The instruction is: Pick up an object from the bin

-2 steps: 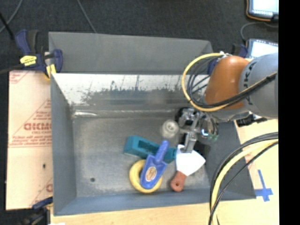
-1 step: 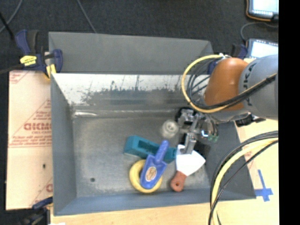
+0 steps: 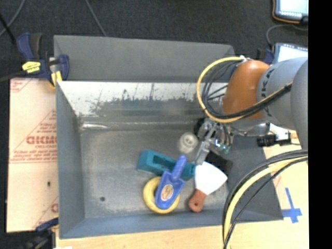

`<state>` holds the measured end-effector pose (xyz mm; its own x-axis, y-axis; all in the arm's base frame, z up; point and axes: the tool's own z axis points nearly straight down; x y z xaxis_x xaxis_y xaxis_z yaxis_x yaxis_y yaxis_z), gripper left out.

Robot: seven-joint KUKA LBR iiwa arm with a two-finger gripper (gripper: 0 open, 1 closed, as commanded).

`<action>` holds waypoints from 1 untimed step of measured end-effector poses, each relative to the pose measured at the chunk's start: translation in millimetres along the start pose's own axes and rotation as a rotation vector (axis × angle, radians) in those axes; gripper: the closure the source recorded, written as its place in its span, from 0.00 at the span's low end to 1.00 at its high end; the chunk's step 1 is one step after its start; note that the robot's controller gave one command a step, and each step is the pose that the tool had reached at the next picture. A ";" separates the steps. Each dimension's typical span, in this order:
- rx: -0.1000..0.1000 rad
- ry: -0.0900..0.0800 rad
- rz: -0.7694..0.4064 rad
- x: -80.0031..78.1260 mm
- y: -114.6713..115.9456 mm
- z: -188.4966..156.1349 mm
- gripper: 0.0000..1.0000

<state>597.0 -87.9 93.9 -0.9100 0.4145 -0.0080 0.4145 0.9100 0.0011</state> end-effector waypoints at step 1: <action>0.001 -0.003 -0.097 -1.4 11.3 -2.3 0.00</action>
Offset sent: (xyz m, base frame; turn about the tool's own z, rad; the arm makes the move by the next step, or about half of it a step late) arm 0.0226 0.0196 0.0229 0.2952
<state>602.9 -78.2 96.2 -0.9457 0.3247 -0.0115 0.3248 0.9458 -0.0011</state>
